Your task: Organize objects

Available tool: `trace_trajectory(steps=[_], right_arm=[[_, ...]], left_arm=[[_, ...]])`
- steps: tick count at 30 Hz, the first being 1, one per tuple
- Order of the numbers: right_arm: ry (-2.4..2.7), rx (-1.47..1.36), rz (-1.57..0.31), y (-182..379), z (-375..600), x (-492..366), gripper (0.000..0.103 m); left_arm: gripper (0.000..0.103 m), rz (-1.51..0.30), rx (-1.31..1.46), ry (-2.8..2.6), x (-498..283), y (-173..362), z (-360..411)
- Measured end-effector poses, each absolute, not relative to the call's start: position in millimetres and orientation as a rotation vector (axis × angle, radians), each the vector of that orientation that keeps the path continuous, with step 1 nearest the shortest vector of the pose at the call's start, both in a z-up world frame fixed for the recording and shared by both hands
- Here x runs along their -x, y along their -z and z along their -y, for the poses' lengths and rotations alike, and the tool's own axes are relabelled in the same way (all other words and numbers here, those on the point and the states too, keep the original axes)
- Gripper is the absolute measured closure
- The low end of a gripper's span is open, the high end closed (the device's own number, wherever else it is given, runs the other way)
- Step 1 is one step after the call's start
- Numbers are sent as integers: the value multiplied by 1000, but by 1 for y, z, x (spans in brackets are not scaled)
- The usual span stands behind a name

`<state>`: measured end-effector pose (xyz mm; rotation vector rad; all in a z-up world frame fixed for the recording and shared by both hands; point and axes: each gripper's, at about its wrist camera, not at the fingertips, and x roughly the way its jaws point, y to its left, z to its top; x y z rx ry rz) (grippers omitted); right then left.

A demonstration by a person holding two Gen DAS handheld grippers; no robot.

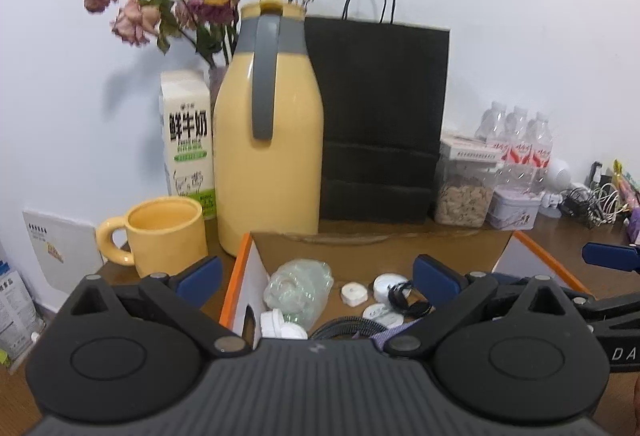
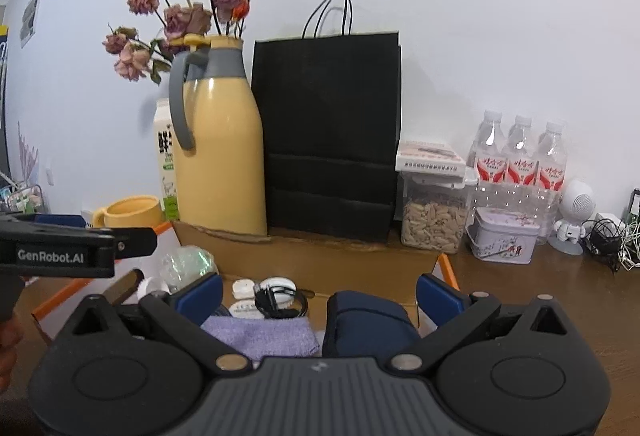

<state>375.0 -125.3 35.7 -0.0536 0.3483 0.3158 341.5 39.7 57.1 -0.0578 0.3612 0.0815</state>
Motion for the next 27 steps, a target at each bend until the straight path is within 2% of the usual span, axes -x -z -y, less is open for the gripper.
trace_trajectory(steps=[8, 27], right_arm=[[-303, 16, -330, -56, 137, -332, 0], [-328, -13, -450, -27, 147, -219, 0]], left_arm=[[0, -330, 62, -23, -297, -75, -39], [0, -479, 30, -34, -172, -40, -22]])
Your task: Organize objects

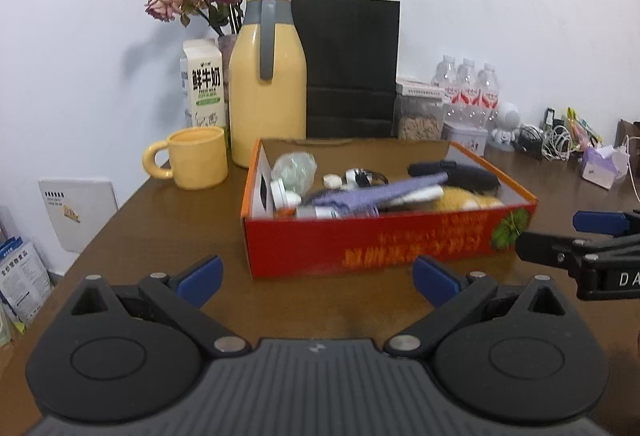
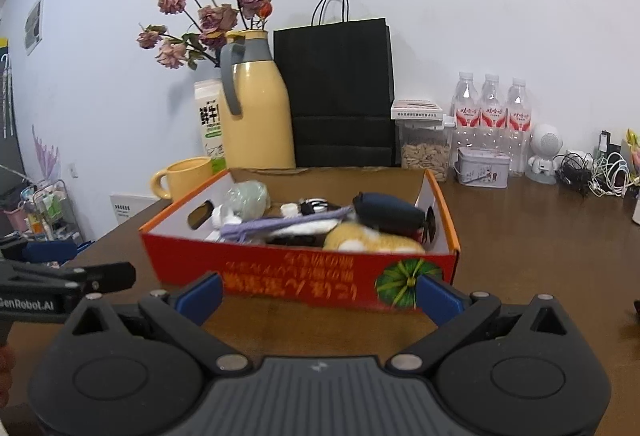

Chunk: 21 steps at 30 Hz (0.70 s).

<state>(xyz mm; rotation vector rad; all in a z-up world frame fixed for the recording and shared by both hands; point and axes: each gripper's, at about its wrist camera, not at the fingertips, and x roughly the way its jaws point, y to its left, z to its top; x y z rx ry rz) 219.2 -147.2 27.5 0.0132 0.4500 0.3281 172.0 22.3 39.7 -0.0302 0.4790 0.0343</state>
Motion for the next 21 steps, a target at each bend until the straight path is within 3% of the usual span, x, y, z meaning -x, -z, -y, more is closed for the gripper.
trace_trajectory(steps=[21], right_arm=[[-321, -12, -451, -25, 155, -190, 0]], left_arm=[[0, -484, 38, -45, -143, -37, -17]])
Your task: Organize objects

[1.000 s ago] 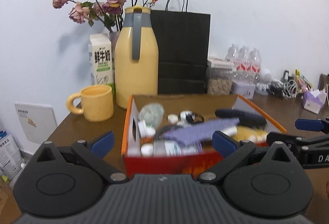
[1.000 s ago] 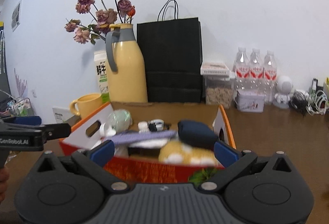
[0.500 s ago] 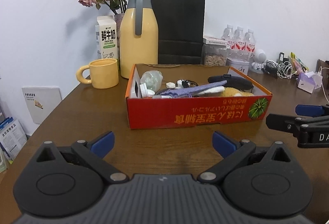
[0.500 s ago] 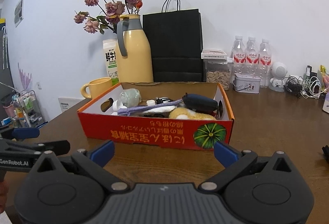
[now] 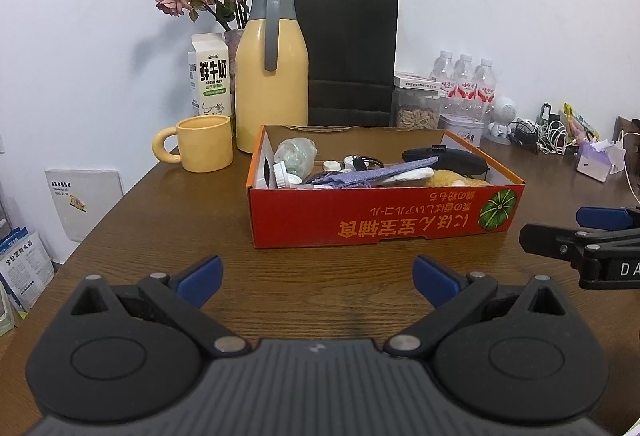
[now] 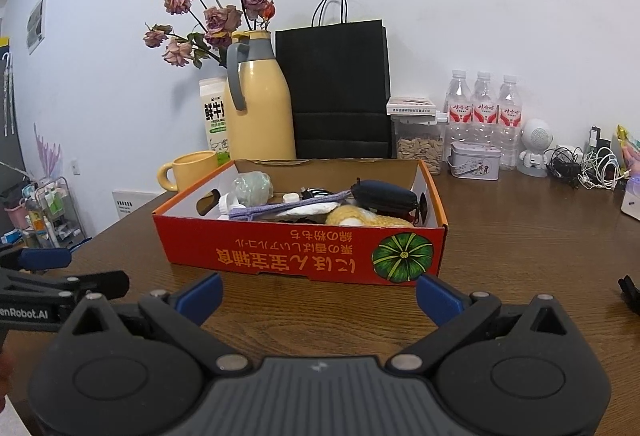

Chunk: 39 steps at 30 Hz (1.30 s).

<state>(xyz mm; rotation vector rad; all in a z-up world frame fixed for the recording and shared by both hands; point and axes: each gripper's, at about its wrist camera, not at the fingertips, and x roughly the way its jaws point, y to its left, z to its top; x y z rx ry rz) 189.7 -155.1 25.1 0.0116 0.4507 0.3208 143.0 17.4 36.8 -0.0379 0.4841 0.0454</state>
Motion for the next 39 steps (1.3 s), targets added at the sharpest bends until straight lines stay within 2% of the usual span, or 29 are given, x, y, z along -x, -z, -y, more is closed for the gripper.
trace_trajectory(steps=[39], right_arm=[[-321, -13, -452, -25, 155, -190, 0]], left_arm=[[0, -496, 55, -27, -145, -37, -14]])
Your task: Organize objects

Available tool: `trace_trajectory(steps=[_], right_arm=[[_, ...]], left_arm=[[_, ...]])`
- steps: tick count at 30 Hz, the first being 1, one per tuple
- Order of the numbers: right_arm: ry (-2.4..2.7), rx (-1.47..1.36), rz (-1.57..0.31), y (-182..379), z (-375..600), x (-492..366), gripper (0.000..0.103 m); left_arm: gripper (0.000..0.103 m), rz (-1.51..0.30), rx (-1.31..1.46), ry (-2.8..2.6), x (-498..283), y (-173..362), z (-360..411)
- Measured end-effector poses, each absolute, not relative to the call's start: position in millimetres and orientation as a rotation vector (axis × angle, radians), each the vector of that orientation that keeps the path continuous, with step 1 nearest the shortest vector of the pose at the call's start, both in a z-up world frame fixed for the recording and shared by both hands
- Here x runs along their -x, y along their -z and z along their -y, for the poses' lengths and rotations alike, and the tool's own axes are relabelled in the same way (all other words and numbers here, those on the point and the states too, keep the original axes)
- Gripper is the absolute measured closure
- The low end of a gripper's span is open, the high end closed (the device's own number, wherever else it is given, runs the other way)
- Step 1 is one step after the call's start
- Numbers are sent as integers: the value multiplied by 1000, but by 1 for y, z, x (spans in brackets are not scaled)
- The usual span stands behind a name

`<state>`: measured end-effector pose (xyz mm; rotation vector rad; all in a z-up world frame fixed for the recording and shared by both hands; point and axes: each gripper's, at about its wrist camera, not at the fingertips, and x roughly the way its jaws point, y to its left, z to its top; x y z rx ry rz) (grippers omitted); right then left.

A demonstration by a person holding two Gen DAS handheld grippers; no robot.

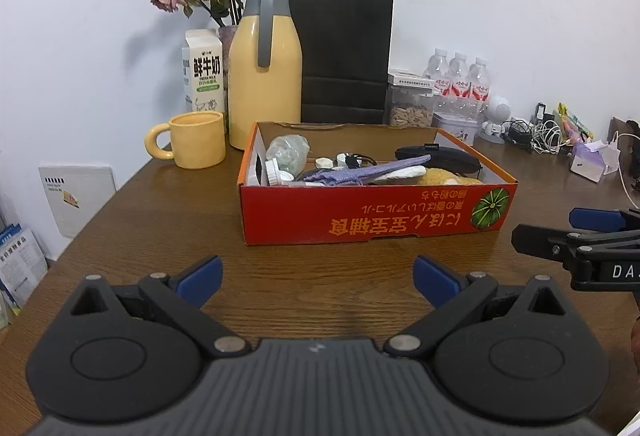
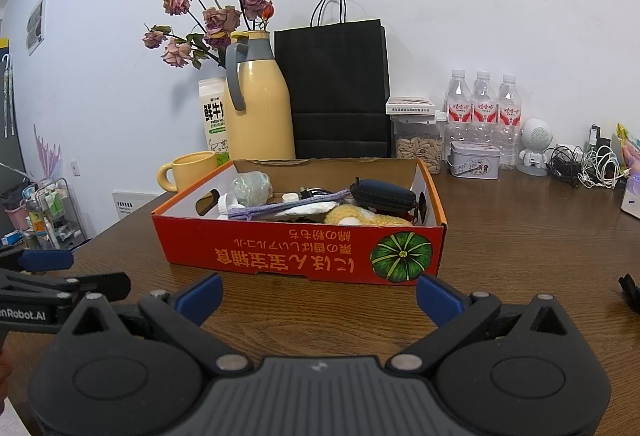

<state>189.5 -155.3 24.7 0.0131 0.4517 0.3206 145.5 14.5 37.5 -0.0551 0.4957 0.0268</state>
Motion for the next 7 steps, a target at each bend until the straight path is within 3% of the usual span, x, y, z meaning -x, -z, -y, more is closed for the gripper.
trace_trajectory(steps=[7], right_arm=[[-322, -13, -452, -25, 155, -189, 0]], left_arm=[[0, -497, 53, -41, -145, -36, -15]])
